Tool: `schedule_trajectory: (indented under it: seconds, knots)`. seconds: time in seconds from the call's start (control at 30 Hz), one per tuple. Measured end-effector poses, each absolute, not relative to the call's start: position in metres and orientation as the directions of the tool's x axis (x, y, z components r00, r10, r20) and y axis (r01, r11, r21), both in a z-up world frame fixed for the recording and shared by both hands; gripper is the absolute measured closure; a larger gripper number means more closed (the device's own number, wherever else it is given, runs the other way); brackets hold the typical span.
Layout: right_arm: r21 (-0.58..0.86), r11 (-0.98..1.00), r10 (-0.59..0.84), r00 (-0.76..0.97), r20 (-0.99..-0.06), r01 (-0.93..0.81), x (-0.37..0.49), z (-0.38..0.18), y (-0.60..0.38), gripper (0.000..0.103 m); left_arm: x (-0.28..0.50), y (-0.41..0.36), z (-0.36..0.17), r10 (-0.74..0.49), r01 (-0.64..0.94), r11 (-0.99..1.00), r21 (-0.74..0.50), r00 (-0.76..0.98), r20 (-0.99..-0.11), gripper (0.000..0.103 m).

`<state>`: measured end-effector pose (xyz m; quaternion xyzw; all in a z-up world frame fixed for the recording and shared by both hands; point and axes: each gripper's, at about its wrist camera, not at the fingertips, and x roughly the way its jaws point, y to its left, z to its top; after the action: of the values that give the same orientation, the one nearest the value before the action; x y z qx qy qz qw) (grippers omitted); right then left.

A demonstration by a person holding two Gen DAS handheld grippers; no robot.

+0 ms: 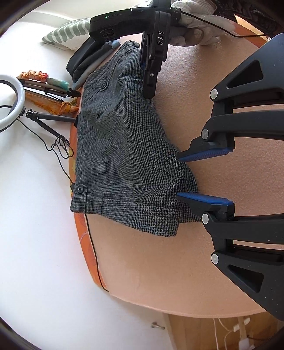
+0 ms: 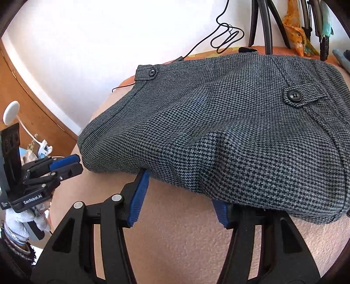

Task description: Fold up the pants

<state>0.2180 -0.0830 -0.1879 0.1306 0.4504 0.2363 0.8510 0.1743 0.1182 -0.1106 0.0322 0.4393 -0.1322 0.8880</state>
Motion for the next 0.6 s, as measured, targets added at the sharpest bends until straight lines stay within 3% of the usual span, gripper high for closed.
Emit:
schedule_trajectory:
  seconds: [0.07,0.17,0.33,0.47,0.6]
  knots:
    - [0.478,0.83,0.557,0.463,-0.689,-0.287,0.221,-0.187,-0.081,0.082,0.174,0.116,-0.104,-0.193,0.265,0.964,-0.034,0.6,-0.777,0.075]
    - [0.51,0.805,0.592,0.454,-0.666,-0.302,0.219,-0.181,-0.08,0.095,0.172,0.115,-0.095,-0.197,0.26,0.965,-0.036,0.626,-0.755,0.075]
    - [0.61,0.736,0.674,0.39,-0.627,-0.293,0.216,-0.167,-0.086,0.096,0.173,0.103,-0.091,-0.23,0.31,0.95,-0.025,0.645,-0.729,0.075]
    - [0.793,0.575,0.804,0.318,-0.503,-0.201,0.216,-0.157,-0.111,0.096,0.185,0.096,-0.102,-0.211,0.318,0.948,-0.005,0.617,-0.758,0.075]
    - [0.675,0.698,0.712,0.331,-0.619,-0.239,0.211,-0.158,-0.103,0.093,0.193,0.101,-0.117,-0.188,0.298,0.954,-0.011,0.574,-0.797,0.075]
